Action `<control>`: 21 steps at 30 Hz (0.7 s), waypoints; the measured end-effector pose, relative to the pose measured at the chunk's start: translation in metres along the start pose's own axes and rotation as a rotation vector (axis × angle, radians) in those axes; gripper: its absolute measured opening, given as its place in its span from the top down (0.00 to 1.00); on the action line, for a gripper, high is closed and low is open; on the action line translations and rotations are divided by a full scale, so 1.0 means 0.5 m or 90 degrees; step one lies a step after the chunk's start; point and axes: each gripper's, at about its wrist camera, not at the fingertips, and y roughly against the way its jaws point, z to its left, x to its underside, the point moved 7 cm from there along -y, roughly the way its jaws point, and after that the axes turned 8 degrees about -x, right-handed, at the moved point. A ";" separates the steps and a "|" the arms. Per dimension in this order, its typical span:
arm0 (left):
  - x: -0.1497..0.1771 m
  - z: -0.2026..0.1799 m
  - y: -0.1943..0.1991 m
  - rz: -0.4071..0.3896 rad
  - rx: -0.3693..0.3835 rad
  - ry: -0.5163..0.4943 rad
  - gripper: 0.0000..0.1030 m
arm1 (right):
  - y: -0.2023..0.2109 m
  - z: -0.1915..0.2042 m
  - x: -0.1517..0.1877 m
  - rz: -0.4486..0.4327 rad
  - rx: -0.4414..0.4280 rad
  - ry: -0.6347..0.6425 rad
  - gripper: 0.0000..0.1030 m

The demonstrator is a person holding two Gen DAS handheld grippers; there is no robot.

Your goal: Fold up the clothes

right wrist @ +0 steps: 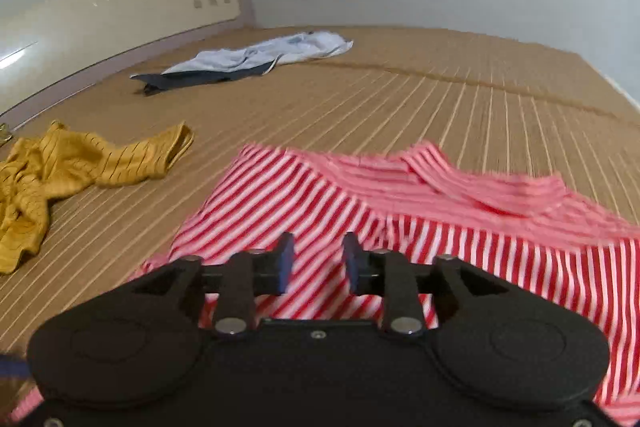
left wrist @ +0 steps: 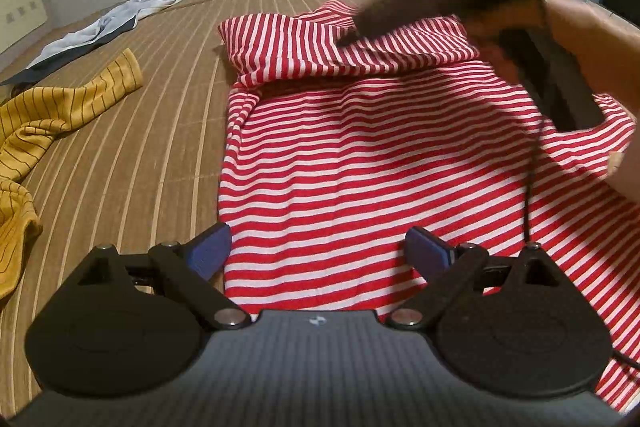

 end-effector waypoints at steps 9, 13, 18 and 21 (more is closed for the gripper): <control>0.004 0.002 0.001 -0.002 -0.001 -0.005 0.07 | 0.259 -0.062 0.048 -0.126 -0.038 -0.110 0.56; 0.003 0.000 0.001 -0.007 -0.005 -0.009 0.07 | 0.461 -0.187 0.092 -0.229 0.030 -0.220 0.42; 0.005 -0.005 0.000 -0.016 -0.013 -0.008 0.07 | 0.718 -0.391 0.271 -0.311 0.201 -0.420 0.38; 0.005 -0.007 -0.002 -0.021 -0.016 -0.006 0.06 | 0.820 -0.482 0.392 -0.334 0.304 -0.534 0.38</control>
